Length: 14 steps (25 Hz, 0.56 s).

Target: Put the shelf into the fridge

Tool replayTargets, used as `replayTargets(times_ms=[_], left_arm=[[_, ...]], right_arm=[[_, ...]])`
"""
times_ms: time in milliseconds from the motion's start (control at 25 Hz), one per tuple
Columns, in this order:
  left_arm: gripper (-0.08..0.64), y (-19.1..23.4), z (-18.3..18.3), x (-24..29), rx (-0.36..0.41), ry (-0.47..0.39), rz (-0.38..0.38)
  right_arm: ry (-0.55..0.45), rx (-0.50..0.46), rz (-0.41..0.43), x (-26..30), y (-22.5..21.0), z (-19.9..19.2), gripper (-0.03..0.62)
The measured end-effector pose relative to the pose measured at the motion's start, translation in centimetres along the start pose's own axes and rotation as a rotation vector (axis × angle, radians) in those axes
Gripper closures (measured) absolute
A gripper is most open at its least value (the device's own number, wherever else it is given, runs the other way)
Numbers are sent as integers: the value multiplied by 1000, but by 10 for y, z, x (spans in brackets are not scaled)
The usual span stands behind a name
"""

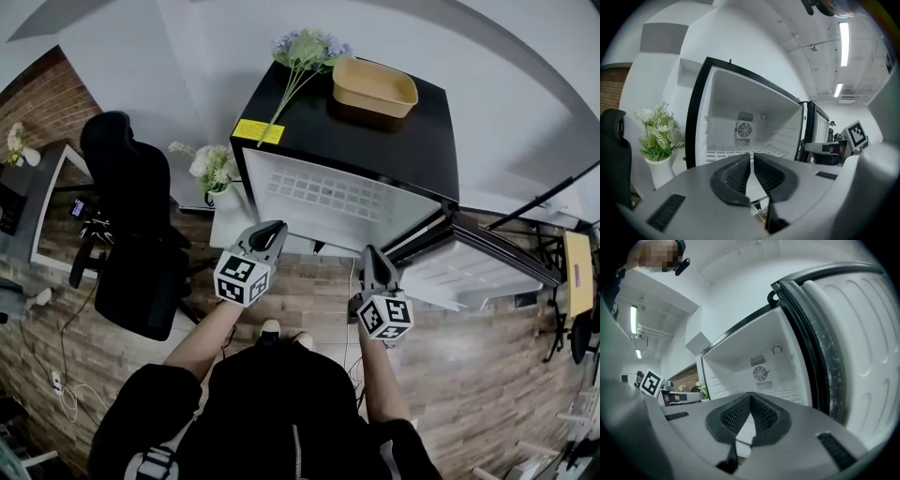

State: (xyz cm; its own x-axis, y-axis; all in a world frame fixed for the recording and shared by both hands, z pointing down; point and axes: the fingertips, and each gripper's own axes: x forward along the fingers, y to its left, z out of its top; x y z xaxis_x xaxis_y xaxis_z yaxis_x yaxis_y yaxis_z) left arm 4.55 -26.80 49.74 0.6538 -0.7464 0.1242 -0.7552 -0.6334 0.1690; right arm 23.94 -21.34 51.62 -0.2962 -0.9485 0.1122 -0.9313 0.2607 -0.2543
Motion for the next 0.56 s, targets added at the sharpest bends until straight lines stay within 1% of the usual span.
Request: replayTargets(times_ms=[320,560], left_arm=[[518,-3,-3,1,-17,4,-2],[518,-11,-7,3,13,16,-4]], right_arm=[[4,22,-2,-4,-2,-2,586],[10,32,18,-3,-2,-4,586]])
